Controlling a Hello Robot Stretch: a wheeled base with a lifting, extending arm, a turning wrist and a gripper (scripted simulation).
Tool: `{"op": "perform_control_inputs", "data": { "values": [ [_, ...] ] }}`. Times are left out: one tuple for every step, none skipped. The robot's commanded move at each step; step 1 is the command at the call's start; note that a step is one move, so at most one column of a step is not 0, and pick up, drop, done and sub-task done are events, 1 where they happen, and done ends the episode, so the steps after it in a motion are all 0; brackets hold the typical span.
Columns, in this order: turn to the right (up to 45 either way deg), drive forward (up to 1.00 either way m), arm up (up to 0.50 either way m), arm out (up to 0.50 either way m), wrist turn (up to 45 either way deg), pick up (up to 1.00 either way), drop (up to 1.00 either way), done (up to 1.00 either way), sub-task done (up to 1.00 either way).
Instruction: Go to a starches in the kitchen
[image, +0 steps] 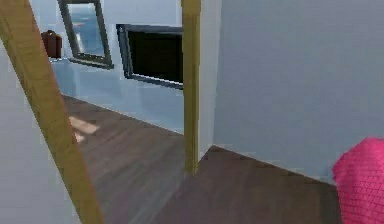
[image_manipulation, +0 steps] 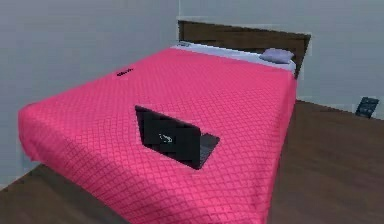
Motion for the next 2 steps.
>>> {"op": "perform_control_inputs", "data": {
  "values": [
    [-3.0, 0.00, 0.00, 0.00, 0.0, 0.00, 0.00, 0.00, 0.00],
    [18.0, 0.00, 0.00, 0.00, 0.0, 0.00, 0.00, 0.00, 0.00]
  ]
}}
